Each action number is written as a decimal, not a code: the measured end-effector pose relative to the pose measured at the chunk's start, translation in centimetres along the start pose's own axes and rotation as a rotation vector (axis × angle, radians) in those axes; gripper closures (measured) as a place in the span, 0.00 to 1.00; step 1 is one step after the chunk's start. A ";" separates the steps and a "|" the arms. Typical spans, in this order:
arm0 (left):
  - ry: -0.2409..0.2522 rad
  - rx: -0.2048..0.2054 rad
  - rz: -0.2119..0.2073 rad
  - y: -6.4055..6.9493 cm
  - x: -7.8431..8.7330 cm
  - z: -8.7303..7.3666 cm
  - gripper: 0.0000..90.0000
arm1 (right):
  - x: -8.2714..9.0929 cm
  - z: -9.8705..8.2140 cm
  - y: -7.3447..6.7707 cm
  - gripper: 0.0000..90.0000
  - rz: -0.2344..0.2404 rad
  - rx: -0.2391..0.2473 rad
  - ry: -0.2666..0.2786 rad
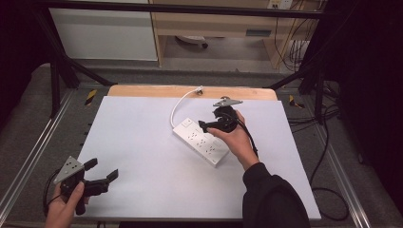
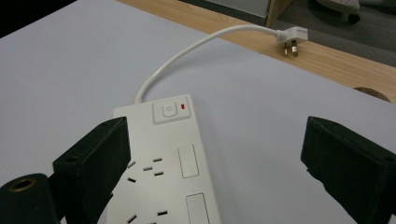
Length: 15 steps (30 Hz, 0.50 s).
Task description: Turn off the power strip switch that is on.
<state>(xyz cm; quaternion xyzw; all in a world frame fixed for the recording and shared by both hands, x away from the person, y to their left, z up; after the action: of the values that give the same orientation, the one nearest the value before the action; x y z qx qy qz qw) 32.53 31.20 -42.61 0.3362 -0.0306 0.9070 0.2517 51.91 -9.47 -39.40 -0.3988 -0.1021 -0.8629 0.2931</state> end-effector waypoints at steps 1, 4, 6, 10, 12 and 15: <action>0.000 0.000 0.000 0.0 0.0 0.0 0.06 | 0.1 0.0 0.0 0.08 -0.001 -0.006 0.001; 0.001 0.000 0.000 0.0 0.0 0.0 0.06 | 0.5 0.0 0.2 0.06 -0.022 -0.013 0.014; 0.001 0.001 0.001 0.0 0.0 0.0 0.06 | 0.9 0.0 0.4 0.06 -0.021 -0.023 0.028; 0.001 0.000 0.001 0.0 0.0 0.0 0.06 | 1.9 0.0 0.6 0.06 -0.034 -0.034 0.048; 0.002 0.000 0.002 0.0 0.0 0.0 0.06 | 2.4 -0.1 0.7 0.06 -0.038 -0.035 0.053; 0.002 0.000 0.003 0.0 0.0 0.0 0.06 | 3.4 -0.3 0.8 0.06 -0.044 -0.036 0.068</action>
<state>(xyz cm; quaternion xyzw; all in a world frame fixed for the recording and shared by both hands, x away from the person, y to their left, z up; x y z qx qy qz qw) 32.51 31.24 -42.59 0.3355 -0.0310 0.9076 0.2507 50.45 -11.64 -37.11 -0.3723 -0.0852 -0.8838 0.2702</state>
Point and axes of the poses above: each handheld gripper's, and its own axes: x roughly backward along the jaws, z roughly out of its top, y roughly to its right, the point moved 3 cm from there along -x, roughly forward along the jaws, and after that the axes turned 14 degrees about -y, right-handed, at the moved point
